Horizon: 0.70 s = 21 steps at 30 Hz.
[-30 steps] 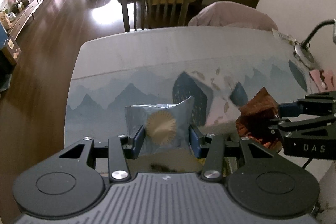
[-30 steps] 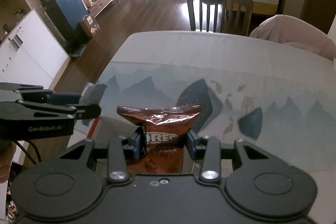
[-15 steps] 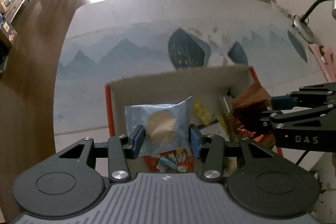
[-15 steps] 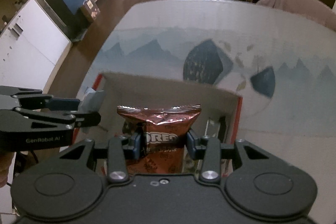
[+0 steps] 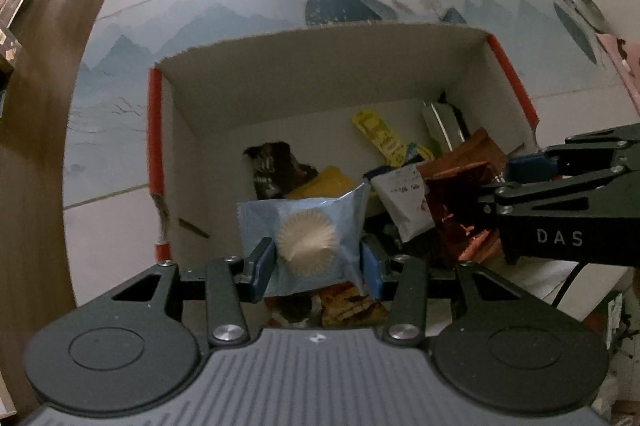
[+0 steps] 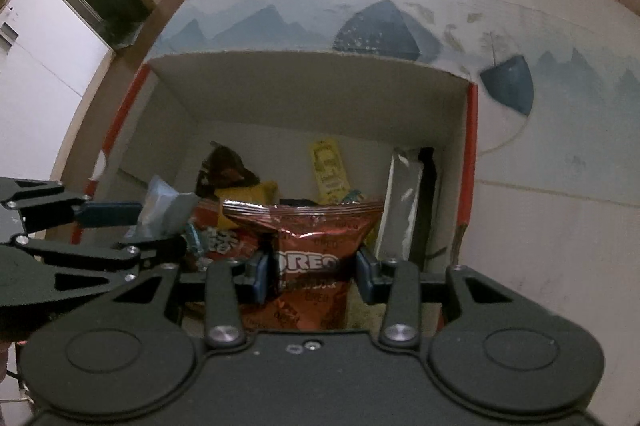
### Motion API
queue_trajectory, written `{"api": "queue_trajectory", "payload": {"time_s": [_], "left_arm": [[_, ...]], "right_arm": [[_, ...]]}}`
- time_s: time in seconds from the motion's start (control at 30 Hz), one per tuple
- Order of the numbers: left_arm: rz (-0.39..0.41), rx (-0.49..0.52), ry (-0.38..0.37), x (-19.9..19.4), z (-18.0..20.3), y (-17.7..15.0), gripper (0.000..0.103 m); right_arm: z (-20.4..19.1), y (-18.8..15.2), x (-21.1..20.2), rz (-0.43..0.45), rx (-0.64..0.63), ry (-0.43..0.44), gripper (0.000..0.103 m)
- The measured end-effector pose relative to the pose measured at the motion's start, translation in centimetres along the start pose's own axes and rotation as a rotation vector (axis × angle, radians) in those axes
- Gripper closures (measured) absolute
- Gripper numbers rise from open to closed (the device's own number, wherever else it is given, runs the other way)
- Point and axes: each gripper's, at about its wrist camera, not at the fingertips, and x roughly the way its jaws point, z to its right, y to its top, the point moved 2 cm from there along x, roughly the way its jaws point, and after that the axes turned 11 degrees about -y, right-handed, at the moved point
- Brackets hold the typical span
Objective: Organize snacks
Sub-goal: 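Lower both snacks into the box and open both grippers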
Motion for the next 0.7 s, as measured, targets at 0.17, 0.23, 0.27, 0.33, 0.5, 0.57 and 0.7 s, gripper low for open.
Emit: {"api": "queue_trajectory", "payload": {"time_s": [0.17, 0.23, 0.27, 0.33, 0.5, 0.57, 0.7], "left_arm": [[-0.008, 0.000, 0.015, 1.3, 0.1, -0.3, 0.058], [-0.018, -0.001, 0.016, 1.9, 0.1, -0.4, 0.058], [-0.022, -0.005, 0.015, 2.1, 0.1, -0.5, 0.058], [-0.029, -0.008, 0.015, 2.6, 0.1, -0.6, 0.058], [-0.024, 0.010, 0.035, 3.2, 0.3, -0.9, 0.057], [-0.017, 0.008, 0.032, 3.2, 0.3, -0.9, 0.057], [-0.005, 0.009, 0.029, 3.2, 0.3, -1.1, 0.056]], "right_arm": [[0.1, -0.7, 1.0, -0.014, 0.015, -0.010, 0.063], [0.2, -0.8, 1.2, -0.019, 0.018, -0.006, 0.063], [0.1, -0.9, 1.2, -0.019, 0.017, -0.006, 0.063], [0.1, -1.0, 1.2, -0.019, 0.016, -0.003, 0.063], [0.1, -1.1, 1.4, -0.019, 0.037, 0.009, 0.062], [0.1, -1.1, 1.4, -0.020, 0.038, 0.008, 0.063], [0.2, -1.2, 1.2, -0.018, 0.057, 0.018, 0.062]]}}
